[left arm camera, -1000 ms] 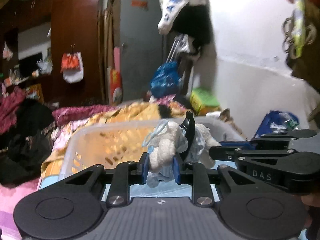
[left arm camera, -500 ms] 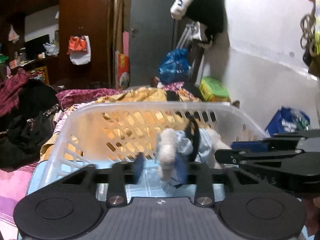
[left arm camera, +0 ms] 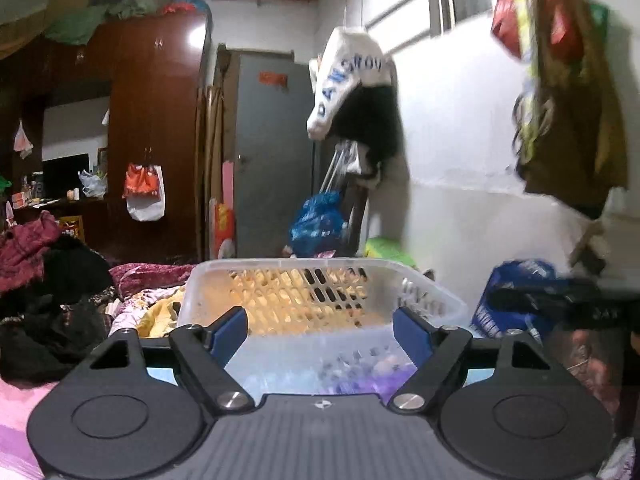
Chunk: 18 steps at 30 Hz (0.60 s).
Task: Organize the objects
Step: 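Open both tools to drop the plush toy into the basket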
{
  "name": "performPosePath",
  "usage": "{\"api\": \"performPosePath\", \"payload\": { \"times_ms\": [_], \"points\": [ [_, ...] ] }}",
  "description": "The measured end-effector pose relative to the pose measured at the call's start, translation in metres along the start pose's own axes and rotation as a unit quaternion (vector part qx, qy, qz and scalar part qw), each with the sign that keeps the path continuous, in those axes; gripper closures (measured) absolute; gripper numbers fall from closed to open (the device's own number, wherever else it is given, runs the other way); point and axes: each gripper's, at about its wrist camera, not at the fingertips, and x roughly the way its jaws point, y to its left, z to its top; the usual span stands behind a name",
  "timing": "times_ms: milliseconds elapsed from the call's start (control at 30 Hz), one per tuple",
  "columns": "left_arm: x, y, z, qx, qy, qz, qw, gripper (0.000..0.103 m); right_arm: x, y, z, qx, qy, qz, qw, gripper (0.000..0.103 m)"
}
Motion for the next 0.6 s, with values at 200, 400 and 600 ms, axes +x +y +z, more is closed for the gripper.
{"api": "performPosePath", "payload": {
  "times_ms": [200, 400, 600],
  "points": [
    [-0.046, 0.005, -0.051, 0.010, -0.019, 0.003, 0.9998, 0.017, -0.049, 0.002, -0.074, 0.023, -0.032, 0.049, 0.998, 0.000],
    [-0.062, 0.027, -0.094, 0.013, -0.017, 0.024, 0.9995, 0.017, -0.047, 0.022, -0.113, 0.009, -0.067, 0.054, 0.996, 0.000],
    [-0.079, 0.057, -0.114, 0.049, -0.056, -0.029, 0.9968, 0.017, -0.016, 0.048, -0.115, -0.023, -0.046, 0.103, 0.993, 0.000]
  ]
}}
